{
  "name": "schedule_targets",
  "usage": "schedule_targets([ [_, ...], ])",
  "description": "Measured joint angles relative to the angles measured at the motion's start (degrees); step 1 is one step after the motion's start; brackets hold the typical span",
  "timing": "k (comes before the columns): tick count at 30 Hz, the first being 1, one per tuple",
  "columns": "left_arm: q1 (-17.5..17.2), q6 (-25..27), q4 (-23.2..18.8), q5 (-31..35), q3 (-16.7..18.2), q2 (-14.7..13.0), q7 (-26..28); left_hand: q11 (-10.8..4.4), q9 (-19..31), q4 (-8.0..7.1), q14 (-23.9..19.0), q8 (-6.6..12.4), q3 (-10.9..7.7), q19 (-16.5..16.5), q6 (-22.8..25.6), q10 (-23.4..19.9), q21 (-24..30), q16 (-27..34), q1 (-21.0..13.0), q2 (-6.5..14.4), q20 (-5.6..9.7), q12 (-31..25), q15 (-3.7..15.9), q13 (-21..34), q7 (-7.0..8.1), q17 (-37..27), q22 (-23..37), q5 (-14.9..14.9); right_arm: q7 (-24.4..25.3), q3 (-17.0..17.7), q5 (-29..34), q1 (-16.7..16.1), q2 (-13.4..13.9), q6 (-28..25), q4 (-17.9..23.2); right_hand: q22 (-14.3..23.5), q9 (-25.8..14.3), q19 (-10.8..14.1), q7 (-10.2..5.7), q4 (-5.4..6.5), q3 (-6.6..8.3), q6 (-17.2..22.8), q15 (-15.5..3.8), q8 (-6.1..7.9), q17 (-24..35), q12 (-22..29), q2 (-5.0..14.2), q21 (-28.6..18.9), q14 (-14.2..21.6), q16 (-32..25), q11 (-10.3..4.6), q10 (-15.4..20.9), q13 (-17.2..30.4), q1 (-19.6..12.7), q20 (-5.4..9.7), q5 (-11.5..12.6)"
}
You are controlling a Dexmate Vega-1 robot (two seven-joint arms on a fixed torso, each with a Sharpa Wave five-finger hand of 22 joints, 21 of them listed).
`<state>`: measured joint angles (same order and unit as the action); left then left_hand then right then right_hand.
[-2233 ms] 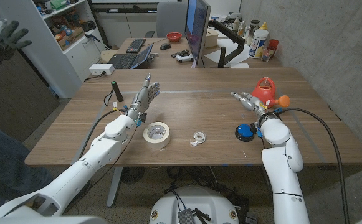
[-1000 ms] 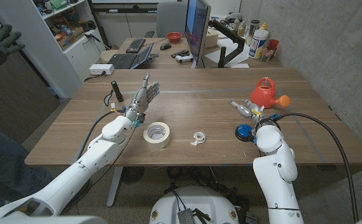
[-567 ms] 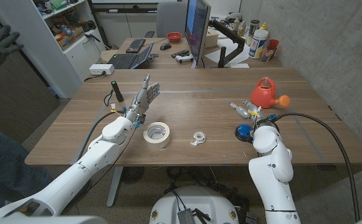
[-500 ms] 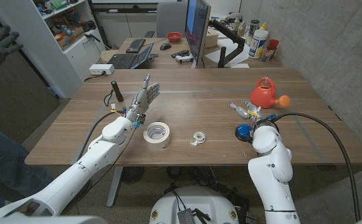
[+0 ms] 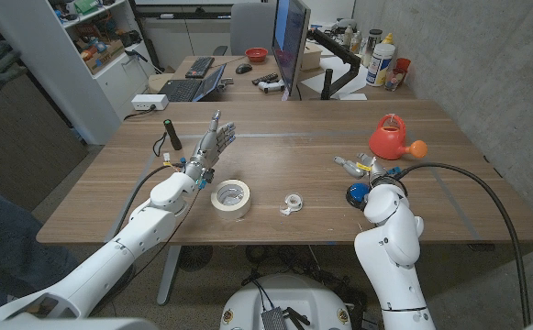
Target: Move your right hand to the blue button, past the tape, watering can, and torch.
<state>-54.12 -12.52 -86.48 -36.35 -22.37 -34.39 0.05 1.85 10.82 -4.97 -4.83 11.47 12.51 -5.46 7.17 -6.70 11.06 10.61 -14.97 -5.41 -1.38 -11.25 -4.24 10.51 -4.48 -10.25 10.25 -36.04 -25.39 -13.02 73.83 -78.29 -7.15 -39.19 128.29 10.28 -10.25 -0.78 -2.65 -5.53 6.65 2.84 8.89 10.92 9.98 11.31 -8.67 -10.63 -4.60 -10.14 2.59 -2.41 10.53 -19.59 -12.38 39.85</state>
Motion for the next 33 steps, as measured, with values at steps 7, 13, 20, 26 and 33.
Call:
schedule_targets([
  [7, -0.16, 0.05, -0.02, -0.12, 0.0, -0.07, 0.01, 0.0, 0.0, -0.01, 0.23, 0.0, 0.48, 0.18, 0.0, 0.0, 0.0, 0.0, 0.0, 0.0, -0.18, 0.0, 0.22, 0.0, 0.0, 0.0, 0.0, -0.21, -1.37, -2.67, 3.73, 0.56, 0.29, -3.05, -0.57, -0.01, 0.0, 0.0, 0.0, 0.0, 0.0, 0.0, 0.0, 0.0, 0.0, 0.0, 0.12, 0.0, 0.0, 0.0, 0.17, -0.18, 0.0, -0.11, 0.0, 0.22],
  [13, -0.39, 0.05, -0.11, -0.25, 0.11, -0.37, -0.16, 0.0, -0.01, -0.01, 0.22, 0.0, 0.48, 0.05, 0.0, 0.0, 0.0, 0.0, 0.0, 0.0, -0.9, 0.0, 0.22, 0.0, 0.0, 0.0, 0.0, -0.21, -2.52, -4.59, 6.59, 1.26, 0.54, -5.41, -1.45, -0.01, 0.0, 0.0, 0.0, -0.23, -0.24, 0.0, 0.0, 0.0, 0.0, 0.0, 0.31, 0.0, 0.0, 0.0, 0.76, -0.76, 0.0, -0.3, 0.0, 0.43],
  [20, -0.56, 0.05, -0.12, -0.35, 0.28, -0.67, -0.3, 0.0, -0.01, -0.01, 0.22, 0.0, 0.48, 0.05, 0.0, 0.0, 0.0, 0.0, -0.22, 0.22, -0.9, 0.0, 0.22, 0.0, 0.0, 0.0, 0.0, -0.2, -4.29, -6.51, 9.34, 2.39, 0.86, -7.87, -2.83, -0.01, 0.0, 0.0, -0.31, -0.23, -0.23, -0.3, 0.0, 0.0, 0.0, 0.0, 0.32, 0.0, 0.0, 0.0, 0.79, -0.79, 0.0, -0.3, 0.0, 0.67],
  [26, -0.67, 0.06, -0.03, -0.76, 0.39, -0.79, -0.93, 0.0, -0.01, -0.01, 0.22, 0.0, 0.48, 0.05, 0.31, 0.0, 0.0, 0.0, -0.22, 0.22, -0.9, 0.0, 0.23, 0.0, 0.3, 0.0, 0.0, -0.2, -5.47, -7.47, 10.73, 3.02, 1.05, -9.09, -3.6, -0.01, 0.0, 0.0, -0.31, -0.47, -0.47, -0.3, 0.0, 0.0, 0.0, 0.0, 0.32, 0.0, 0.0, 0.0, 0.79, -0.79, 0.0, -0.3, 0.0, 0.67],
  [33, -0.83, -0.11, 0.37, -1.08, 0.58, -0.98, -1.25, -0.01, -0.01, -0.17, 0.41, 0.0, 0.64, 0.05, 0.3, 0.0, 0.0, 0.0, -0.22, 0.22, -0.9, 0.0, 0.04, 0.0, 0.3, 0.0, 0.0, -0.2, -7.81, -8.41, 13.19, 3.61, 1.24, -11.21, -4.37, -0.01, 0.0, 0.0, 0.0, -0.47, -0.47, -0.61, 0.0, 0.0, 0.0, 0.0, 0.62, 0.0, 0.0, -0.28, 1.2, -1.2, 0.0, -0.59, 0.0, 0.67],
])
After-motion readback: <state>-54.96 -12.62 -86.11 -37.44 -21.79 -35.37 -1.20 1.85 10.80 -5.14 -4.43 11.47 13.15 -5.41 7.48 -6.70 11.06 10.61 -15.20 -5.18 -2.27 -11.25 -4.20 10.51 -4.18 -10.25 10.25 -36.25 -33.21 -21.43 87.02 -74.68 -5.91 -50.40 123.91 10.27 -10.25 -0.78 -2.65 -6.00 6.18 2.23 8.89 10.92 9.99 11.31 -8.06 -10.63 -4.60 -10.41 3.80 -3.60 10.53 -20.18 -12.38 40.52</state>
